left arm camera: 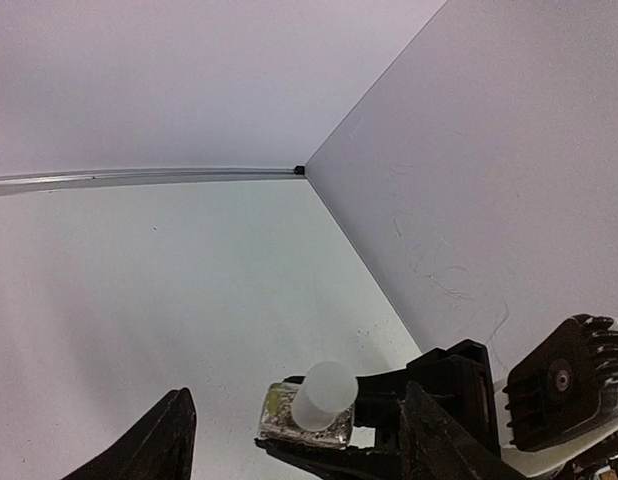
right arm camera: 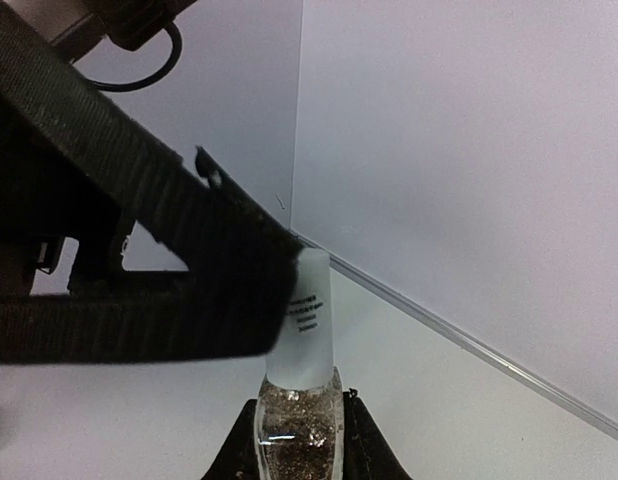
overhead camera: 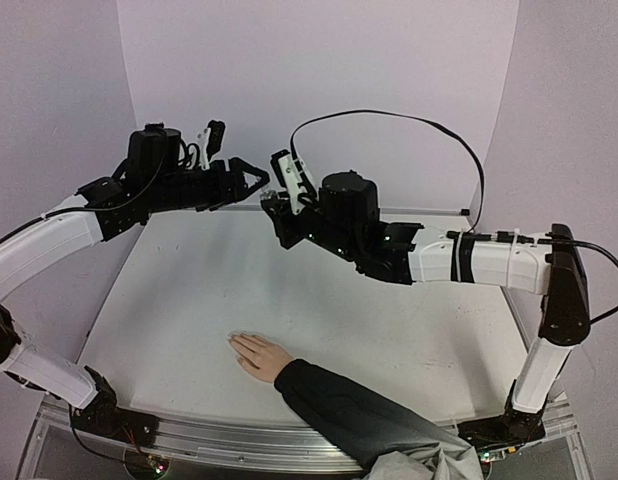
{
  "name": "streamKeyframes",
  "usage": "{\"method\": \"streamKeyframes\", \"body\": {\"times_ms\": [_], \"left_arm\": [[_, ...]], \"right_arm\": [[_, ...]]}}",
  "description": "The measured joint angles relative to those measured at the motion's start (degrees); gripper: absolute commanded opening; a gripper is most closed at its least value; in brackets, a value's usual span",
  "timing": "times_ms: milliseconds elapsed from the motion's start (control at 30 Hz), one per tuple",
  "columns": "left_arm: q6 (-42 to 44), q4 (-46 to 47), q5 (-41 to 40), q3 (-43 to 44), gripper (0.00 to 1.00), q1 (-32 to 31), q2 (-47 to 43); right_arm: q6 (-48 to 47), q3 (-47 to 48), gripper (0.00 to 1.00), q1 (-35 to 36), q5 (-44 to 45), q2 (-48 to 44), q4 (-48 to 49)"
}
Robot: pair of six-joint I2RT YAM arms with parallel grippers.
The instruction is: Paint the nails
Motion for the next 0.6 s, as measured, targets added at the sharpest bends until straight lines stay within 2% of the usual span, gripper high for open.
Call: {"method": "streamKeyframes", "body": {"times_ms": [100,500,600], "left_arm": [[1.70,0.22,-0.15,0.50,0.49,-0.90,0.74],[6.84,0.68,-1.33,1.05,0.09,-1.95,2.82],[8.31,0.68,-0.76,1.03,0.03,-1.84,2.84]], "right_arm": [[-0.39,0.52,0.00,0.26,0.02,0.42,-0.09],[-0.81,0.90,0.00,0.87,-0.04,1.16,-1.16],[-0.81,0.92,0.00,0.83,-0.37,1.16,-1.31]]}}
